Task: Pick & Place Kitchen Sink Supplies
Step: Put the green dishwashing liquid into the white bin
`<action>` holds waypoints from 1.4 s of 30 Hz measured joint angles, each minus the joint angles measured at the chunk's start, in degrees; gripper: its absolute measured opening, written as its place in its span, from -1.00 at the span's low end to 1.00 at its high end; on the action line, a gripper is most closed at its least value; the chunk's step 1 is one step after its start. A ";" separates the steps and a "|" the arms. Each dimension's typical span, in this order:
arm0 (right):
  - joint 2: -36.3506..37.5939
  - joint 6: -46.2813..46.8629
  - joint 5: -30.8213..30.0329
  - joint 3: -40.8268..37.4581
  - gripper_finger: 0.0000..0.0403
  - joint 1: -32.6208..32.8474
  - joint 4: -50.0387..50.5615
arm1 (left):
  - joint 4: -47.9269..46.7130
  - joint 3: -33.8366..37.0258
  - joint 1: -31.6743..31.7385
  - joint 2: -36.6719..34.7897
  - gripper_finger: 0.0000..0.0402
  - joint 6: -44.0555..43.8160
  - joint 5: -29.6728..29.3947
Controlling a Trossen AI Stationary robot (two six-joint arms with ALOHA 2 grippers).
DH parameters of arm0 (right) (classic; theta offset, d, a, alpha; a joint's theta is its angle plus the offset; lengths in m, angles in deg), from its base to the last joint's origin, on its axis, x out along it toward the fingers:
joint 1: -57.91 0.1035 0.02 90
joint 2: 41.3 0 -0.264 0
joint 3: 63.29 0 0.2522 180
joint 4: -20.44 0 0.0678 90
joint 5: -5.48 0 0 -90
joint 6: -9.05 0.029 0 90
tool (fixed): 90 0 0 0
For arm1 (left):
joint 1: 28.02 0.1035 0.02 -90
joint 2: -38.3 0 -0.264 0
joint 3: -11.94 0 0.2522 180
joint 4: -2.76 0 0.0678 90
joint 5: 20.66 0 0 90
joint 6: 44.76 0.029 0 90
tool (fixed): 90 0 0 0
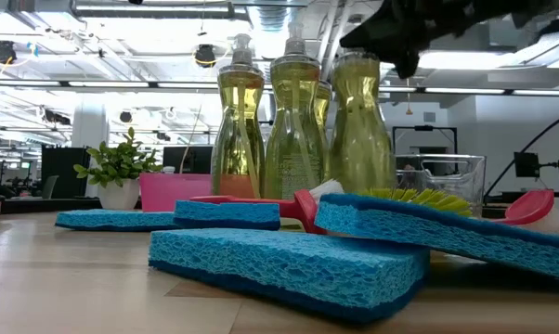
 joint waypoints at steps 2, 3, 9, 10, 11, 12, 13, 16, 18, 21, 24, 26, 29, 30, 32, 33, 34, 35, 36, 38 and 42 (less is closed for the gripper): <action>0.00 -0.03 -0.01 2.77 -0.49 0.32 3.93 | -0.02 0.00 0.00 -0.02 -0.48 0.00 0.02; 0.00 -0.05 -0.02 4.16 -0.48 0.40 5.49 | 0.00 0.00 0.00 0.00 -0.48 0.00 0.02; 0.07 -0.14 -0.15 13.89 -0.42 0.62 13.93 | -0.02 0.00 0.00 -0.02 -0.48 0.00 0.02; 0.09 -0.18 -0.15 15.58 -0.43 0.60 15.80 | -0.02 0.00 0.00 0.00 -0.48 0.00 0.02; 0.09 -0.27 -0.17 17.33 -0.45 0.58 17.93 | -0.02 0.00 0.00 -0.01 -0.48 0.00 0.02; 0.09 -0.31 -0.19 19.05 -0.47 0.58 19.97 | -0.02 0.00 0.00 -0.01 -0.48 0.01 0.02; 0.09 -0.55 -0.21 20.67 -0.48 0.58 21.88 | -0.02 0.00 0.00 -0.01 -0.48 0.00 0.02; 0.09 -2.47 -0.24 25.53 -0.48 0.58 25.97 | -0.02 0.00 0.00 0.00 -0.48 0.00 0.02; 0.09 -3.77 -0.28 28.50 -0.47 0.58 26.98 | -0.02 0.00 -0.01 -0.01 -0.48 0.00 0.01; 0.09 -6.70 -0.29 32.45 -0.43 0.58 27.75 | -0.02 0.00 0.00 0.00 -0.48 0.00 0.02; 0.09 -10.79 -0.44 35.93 -0.43 0.51 27.91 | -0.02 0.00 0.00 -0.02 -0.48 0.00 0.02; 0.09 -13.11 -0.42 38.04 -0.45 0.01 27.93 | -0.02 0.00 0.00 -0.02 -0.48 0.00 0.02; 0.09 -15.08 -0.44 40.56 -0.48 -1.41 27.91 | -0.02 0.00 -0.02 -0.02 -0.48 0.00 0.02; 0.09 -15.42 -0.44 41.25 -0.48 -2.03 27.91 | -0.02 0.00 -0.01 -0.01 -0.48 0.00 0.02; 0.09 -16.28 -0.44 42.33 -0.46 -3.47 27.85 | -0.02 0.00 -0.01 0.00 -0.48 0.00 0.01; 0.09 -16.81 -0.44 42.80 -0.45 -4.31 27.89 | -0.02 0.00 0.00 0.00 -0.48 0.00 0.02; 0.09 -17.27 -0.45 43.10 -0.43 -5.24 27.87 | -0.02 0.00 -0.02 0.00 -0.48 0.00 0.02; 0.09 -17.94 -0.48 43.36 -0.43 -6.22 27.87 | -0.02 0.00 -0.02 -0.02 -0.48 0.00 0.02; 0.09 -18.70 -0.47 43.45 -0.43 -7.26 27.87 | -0.02 0.00 0.00 0.00 -0.48 0.00 0.02; 0.09 -19.99 -0.49 43.45 -0.44 -9.81 27.90 | -0.02 0.00 -0.02 -0.02 -0.48 0.00 0.00; -0.41 -20.70 -0.63 43.45 -0.47 -15.87 27.85 | -0.02 0.00 0.00 -0.02 -0.48 0.00 0.01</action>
